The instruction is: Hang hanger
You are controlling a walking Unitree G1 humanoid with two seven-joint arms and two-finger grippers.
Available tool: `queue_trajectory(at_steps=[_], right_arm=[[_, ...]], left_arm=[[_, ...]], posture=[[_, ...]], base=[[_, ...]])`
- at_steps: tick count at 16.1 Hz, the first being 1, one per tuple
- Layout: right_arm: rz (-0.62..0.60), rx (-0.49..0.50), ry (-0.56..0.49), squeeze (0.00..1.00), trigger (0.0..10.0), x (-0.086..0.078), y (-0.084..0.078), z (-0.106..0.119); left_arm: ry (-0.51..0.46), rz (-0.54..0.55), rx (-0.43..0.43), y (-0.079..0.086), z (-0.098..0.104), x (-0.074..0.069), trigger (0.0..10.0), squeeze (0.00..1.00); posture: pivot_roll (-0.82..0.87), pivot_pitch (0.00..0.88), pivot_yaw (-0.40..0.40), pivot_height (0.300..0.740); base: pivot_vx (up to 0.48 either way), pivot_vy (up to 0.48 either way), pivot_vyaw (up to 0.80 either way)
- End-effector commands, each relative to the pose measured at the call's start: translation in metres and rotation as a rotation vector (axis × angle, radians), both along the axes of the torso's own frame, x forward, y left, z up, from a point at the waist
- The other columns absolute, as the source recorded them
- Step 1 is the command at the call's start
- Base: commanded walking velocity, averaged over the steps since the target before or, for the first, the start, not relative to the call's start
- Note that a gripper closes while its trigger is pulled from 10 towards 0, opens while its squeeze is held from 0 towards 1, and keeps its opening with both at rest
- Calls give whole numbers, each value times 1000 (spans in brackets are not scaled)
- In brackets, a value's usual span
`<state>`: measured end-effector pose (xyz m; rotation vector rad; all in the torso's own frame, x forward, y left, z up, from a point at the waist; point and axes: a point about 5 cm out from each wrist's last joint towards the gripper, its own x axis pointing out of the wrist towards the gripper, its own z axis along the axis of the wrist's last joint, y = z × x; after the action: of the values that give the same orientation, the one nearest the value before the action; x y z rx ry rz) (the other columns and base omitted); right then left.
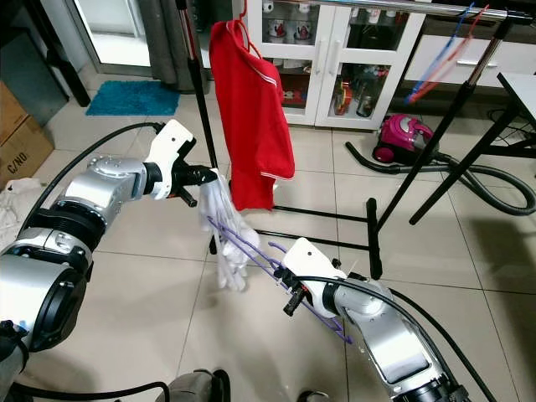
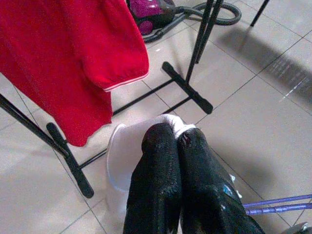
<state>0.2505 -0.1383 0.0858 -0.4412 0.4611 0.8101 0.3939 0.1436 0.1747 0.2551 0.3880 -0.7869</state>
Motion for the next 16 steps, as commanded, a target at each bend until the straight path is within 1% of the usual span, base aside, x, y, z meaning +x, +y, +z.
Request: queue_trajectory(at_steps=[1,3,4,9,11,13,16], right_arm=[[-14,-14,13,0,10000,-1,-9,0],[-24,-35,26,0,10000,-3,-18,-1],[-30,-39,26,0,10000,-2,-19,-1],[-39,-19,20,0,10000,3,-5,-5],[-54,-24,16,0,10000,5,-5,-6],[-103,-38,4,0,10000,10,-8,-7],[-115,-39,17,0,10000,10,-8,-8]], left_arm=[[-18,2,-7,3,5,1,10000,0],[-14,1,-5,4,4,0,10000,0],[-11,-2,-6,3,4,0,10000,0],[-2,-14,-26,-4,2,-1,10000,0],[1,-21,-36,-6,3,-2,10000,0],[2,-43,-59,-9,8,-3,10000,0],[-11,-57,-90,-11,18,-4,10000,0]], posture=[[102,94,43,740],[101,92,42,740],[101,92,42,740],[105,96,45,740],[106,97,44,740],[106,97,46,740],[109,95,44,740]], base=[[0,0,0],[0,0,0],[0,0,0],[0,0,0],[0,0,0],[0,0,0],[0,0,0]])
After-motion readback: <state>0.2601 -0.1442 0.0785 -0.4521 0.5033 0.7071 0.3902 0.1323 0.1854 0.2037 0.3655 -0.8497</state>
